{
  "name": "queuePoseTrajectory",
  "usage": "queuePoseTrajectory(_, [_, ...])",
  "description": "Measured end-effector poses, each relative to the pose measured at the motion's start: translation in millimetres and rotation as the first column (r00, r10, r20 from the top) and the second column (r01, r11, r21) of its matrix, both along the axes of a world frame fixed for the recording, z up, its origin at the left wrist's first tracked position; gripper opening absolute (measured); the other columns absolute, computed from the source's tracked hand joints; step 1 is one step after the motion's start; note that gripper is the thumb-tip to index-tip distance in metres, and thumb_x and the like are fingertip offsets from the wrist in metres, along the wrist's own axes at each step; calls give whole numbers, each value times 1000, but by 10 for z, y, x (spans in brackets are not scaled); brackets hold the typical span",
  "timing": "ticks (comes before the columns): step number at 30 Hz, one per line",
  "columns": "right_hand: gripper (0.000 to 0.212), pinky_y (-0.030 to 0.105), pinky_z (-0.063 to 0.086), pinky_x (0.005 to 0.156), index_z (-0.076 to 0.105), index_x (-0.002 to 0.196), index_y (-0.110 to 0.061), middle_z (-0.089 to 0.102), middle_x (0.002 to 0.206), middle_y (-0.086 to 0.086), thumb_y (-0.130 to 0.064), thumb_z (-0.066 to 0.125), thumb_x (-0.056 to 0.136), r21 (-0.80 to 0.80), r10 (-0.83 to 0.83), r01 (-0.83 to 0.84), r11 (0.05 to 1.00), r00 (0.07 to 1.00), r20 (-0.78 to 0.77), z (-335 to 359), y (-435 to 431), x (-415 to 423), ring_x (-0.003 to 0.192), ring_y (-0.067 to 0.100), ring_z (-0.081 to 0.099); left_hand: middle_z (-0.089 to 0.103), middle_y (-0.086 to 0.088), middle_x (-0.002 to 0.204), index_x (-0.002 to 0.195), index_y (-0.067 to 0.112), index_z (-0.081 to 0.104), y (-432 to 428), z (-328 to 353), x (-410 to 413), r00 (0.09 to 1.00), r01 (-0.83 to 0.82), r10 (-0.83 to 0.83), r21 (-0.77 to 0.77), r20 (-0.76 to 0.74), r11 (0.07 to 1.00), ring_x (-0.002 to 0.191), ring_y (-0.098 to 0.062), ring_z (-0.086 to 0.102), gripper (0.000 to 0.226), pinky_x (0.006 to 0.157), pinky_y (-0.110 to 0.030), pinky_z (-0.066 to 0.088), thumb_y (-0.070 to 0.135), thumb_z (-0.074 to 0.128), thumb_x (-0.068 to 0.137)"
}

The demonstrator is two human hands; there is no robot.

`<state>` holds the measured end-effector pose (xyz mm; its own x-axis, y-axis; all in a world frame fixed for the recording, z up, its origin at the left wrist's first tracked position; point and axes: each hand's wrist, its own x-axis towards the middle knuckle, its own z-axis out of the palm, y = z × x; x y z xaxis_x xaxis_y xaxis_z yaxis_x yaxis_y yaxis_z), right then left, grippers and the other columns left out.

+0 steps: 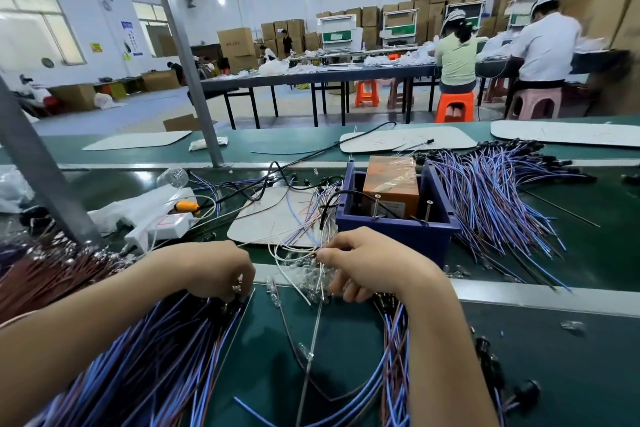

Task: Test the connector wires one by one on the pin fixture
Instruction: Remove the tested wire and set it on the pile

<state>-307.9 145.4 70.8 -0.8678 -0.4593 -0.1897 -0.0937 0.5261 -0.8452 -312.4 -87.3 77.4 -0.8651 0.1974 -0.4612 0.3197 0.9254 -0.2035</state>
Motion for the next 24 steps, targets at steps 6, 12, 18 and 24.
queuePoseTrajectory(6, [21,24,48,46,63,97,-13,68,67,6,-30,51,99,-313,-196,197,929,980,33,22,-29,-56,49,16,59,66,9,84,96,26,68,117,110,-81,848,-31,268,462,-458,886,81,-11,57,12,75,-24,47,19,64,88])
queuePoseTrajectory(12, [25,26,54,46,54,110,-11,69,66,13,-30,40,103,-505,-140,264,822,953,270,144,-186,19,46,21,60,64,17,70,87,28,69,395,329,-72,793,198,311,703,-524,683,63,3,61,8,59,-8,43,21,71,84])
queuePoseTrajectory(18, [16,21,49,46,63,103,-3,66,68,3,-13,53,97,-542,-89,123,831,992,88,135,-288,73,46,13,57,70,14,82,95,23,70,668,291,109,717,442,406,820,-567,364,77,0,65,15,71,-13,51,15,73,82])
queuePoseTrajectory(24, [20,20,47,45,65,81,-11,62,69,3,-14,53,97,-747,-317,313,587,938,144,242,-143,68,45,9,55,70,6,94,116,37,54,630,55,269,902,215,325,948,-285,234,69,-10,67,32,66,-22,55,33,62,85])
